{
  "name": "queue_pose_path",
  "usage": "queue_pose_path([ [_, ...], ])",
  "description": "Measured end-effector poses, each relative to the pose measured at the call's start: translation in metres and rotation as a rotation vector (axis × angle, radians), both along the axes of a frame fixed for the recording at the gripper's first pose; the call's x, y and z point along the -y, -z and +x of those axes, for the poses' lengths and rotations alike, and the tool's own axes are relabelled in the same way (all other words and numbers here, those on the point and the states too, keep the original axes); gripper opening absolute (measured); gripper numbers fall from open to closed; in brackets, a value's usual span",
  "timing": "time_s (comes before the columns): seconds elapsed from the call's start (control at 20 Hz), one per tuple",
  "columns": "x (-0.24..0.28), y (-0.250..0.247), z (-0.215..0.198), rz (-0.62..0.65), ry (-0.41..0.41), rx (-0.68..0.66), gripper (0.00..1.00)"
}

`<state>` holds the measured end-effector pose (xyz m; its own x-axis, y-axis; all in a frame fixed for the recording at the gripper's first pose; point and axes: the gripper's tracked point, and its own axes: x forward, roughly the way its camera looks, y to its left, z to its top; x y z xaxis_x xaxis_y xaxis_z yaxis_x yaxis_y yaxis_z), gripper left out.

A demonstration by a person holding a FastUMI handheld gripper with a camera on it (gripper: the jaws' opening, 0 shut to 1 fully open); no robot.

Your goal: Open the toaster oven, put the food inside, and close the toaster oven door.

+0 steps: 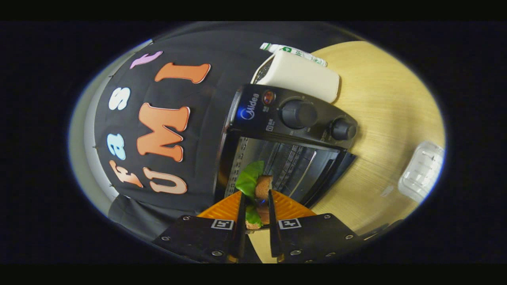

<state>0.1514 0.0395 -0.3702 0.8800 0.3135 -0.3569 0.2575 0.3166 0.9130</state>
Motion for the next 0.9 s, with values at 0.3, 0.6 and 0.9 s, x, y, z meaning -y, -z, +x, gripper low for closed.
queue_pose_path([
  [0.3,-0.013,0.015,0.032,0.063,0.087,-0.007,0.27],
  [0.6,-0.011,0.030,0.022,0.005,0.080,-0.100,0.48],
  [0.9,-0.008,0.024,-0.005,-0.051,0.046,-0.130,0.96],
])
